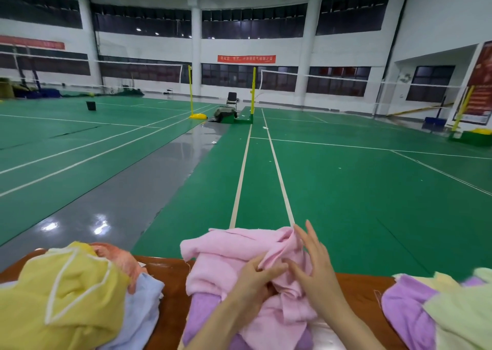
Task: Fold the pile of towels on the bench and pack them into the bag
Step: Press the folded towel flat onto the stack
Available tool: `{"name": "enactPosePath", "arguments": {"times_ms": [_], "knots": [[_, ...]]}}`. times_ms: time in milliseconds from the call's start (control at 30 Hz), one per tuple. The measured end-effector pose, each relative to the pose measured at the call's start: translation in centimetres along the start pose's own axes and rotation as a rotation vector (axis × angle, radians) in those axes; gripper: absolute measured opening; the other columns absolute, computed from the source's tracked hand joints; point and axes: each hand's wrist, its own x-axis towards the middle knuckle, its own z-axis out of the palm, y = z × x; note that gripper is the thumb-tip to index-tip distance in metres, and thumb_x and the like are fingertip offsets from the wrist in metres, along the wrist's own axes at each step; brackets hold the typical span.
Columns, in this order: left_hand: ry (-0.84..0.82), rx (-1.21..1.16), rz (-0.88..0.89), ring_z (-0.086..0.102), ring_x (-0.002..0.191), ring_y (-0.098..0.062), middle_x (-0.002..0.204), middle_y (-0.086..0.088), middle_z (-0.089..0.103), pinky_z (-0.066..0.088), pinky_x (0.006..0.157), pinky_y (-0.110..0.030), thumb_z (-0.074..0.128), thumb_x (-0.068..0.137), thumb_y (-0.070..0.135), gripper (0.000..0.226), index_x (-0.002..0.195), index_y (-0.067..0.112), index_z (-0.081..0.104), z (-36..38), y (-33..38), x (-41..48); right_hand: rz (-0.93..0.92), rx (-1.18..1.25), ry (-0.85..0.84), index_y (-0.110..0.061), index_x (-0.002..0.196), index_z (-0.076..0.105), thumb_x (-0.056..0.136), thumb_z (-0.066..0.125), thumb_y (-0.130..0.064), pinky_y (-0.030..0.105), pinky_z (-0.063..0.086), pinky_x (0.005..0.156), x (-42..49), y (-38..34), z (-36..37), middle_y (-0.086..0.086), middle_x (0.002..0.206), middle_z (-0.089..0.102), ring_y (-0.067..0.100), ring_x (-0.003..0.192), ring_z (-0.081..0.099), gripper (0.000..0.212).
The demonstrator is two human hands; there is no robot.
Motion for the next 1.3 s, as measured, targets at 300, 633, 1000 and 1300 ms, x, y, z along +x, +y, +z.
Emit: {"name": "enactPosePath", "arguments": {"times_ms": [300,633,1000,1300], "knots": [[0.034,0.051,0.171,0.059,0.114,-0.028,0.120,-0.018,0.063,0.050,0.093,-0.034,0.052,0.092,0.016,0.035,0.118,-0.006,0.059,0.5,-0.1,0.1,-0.035,-0.033,-0.184,-0.043,0.104,0.052,0.077,0.068,-0.032,0.028,0.022,0.114,2.5,0.2,-2.2,-0.033,0.122,0.041,0.000,0.133,0.027,0.033],[0.283,0.628,0.613,0.037,0.055,0.002,0.062,0.004,0.042,0.032,0.055,-0.013,0.042,0.099,0.024,0.034,0.068,0.014,0.048,5.5,11.0,1.1,-0.098,0.242,-0.146,-0.009,0.068,0.055,0.069,0.072,-0.041,0.021,0.038,0.065,7.5,-5.3,-5.8,-0.007,0.066,0.056,0.006,0.066,0.048,0.036],[0.376,0.773,0.935,0.038,0.074,-0.011,0.079,-0.008,0.047,0.032,0.063,-0.024,0.047,0.098,0.025,0.028,0.087,0.002,0.059,5.7,24.7,0.7,-0.082,0.492,-0.319,-0.007,0.080,0.061,0.065,0.070,-0.019,0.014,0.047,0.062,12.5,-12.3,-7.9,-0.007,0.070,0.066,0.005,0.065,0.060,0.022],[0.470,0.575,0.987,0.043,0.067,-0.010,0.071,-0.002,0.048,0.037,0.064,-0.024,0.046,0.097,0.036,0.033,0.080,0.010,0.056,5.0,28.3,-1.7,0.049,0.186,-0.403,-0.001,0.085,0.066,0.070,0.067,-0.021,0.032,0.041,0.065,11.0,-10.4,-6.9,0.006,0.077,0.059,0.016,0.072,0.051,0.025]]}}
